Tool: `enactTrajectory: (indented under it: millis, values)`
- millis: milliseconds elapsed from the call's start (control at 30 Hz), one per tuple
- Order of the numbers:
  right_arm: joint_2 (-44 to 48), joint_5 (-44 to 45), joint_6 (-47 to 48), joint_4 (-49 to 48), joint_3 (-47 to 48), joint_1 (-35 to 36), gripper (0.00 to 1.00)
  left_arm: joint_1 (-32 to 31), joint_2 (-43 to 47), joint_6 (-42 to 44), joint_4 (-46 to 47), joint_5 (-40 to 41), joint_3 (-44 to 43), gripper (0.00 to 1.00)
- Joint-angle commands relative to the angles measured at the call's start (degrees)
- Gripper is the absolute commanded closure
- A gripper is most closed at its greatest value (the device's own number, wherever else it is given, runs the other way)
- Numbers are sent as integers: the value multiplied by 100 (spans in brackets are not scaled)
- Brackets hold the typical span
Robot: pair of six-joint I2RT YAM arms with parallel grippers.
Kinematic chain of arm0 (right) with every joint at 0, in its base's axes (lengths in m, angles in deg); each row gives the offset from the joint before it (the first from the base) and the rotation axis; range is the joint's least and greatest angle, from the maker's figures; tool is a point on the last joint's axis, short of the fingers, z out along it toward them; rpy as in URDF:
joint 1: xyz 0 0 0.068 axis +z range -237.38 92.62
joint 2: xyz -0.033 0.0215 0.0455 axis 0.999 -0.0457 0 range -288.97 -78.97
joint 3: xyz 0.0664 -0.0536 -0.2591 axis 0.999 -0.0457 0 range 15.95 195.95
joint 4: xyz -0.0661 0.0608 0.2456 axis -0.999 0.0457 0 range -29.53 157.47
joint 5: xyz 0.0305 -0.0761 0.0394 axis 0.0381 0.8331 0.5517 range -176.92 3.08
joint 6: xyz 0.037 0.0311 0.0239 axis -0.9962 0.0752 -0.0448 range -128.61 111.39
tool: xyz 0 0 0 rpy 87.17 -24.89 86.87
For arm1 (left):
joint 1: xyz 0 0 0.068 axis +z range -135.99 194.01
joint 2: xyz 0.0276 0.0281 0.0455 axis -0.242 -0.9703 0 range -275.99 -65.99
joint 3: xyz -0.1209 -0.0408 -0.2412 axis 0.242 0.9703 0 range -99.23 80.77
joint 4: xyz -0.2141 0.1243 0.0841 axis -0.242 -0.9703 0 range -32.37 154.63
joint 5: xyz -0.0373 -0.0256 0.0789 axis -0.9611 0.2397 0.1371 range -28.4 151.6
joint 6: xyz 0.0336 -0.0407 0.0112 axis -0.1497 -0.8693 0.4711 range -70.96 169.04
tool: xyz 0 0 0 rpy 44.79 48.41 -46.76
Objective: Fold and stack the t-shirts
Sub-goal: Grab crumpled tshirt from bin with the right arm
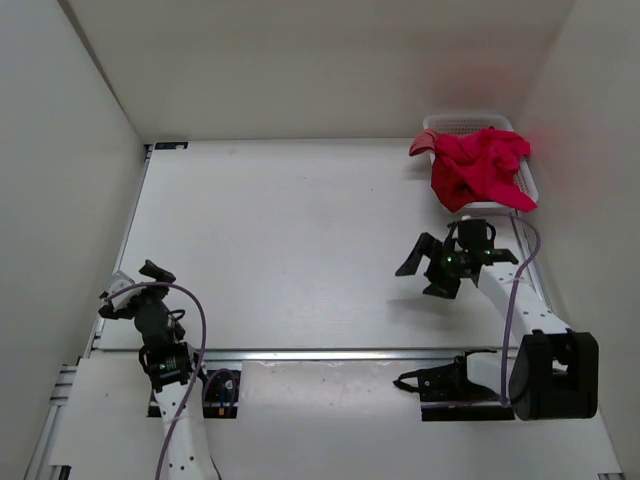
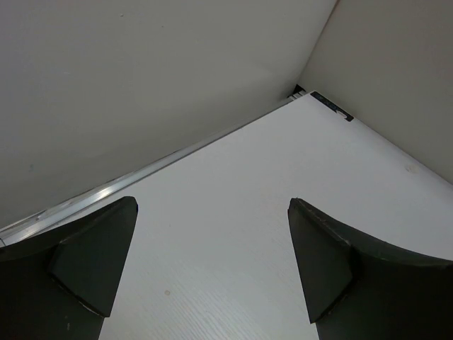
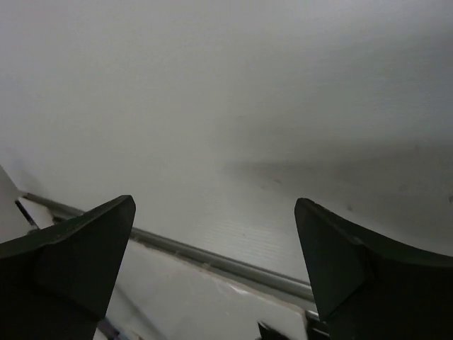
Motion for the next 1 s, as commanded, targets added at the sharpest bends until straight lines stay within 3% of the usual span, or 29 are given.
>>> enactTrajectory:
  millis: [0, 133, 200, 333, 400, 467, 533, 600, 700, 800, 867, 967]
  values:
    - [253, 1030, -557, -350, 1370, 386, 1, 54, -13, 4, -25, -38, 703, 1]
    - [632, 2380, -1049, -367, 888, 1518, 1, 71, -21, 13, 1, -72, 685, 1]
    - [755, 2296, -929, -640, 815, 1696, 1, 45, -13, 4, 10, -29, 685, 1]
    - [1273, 492, -1068, -1991, -402, 775, 1, 36, -4, 13, 1, -20, 694, 1]
    - [1703, -1360, -1679, -4049, -1411, -241, 0, 45, -21, -4, -7, -29, 694, 1]
    - [2169, -1764, -2333, -5117, -2162, -606, 1, 28, -12, 21, 1, -46, 694, 1]
    - [2154, -1765, -1934, -4984, -1781, -520, 1, 45, -21, 22, 1, -21, 694, 1]
    - [1960, -1066, -1256, -4371, -1254, 591, 1, 28, -21, 30, 1, -3, 711, 1]
    - [1451, -878, -323, -3886, -382, 1290, 0, 2, -13, 22, 19, 6, 685, 1]
    - [1511, -1175, -435, -4338, -406, 705, 1, -16, -65, 39, 45, -20, 668, 1]
    - [1608, -1264, -271, -4693, -180, 273, 1, 63, -4, 406, 124, -519, 580, 1]
    - [1137, -28, 1280, -3263, 1450, 201, 1, 125, -74, 1398, 221, -2221, 73, 1]
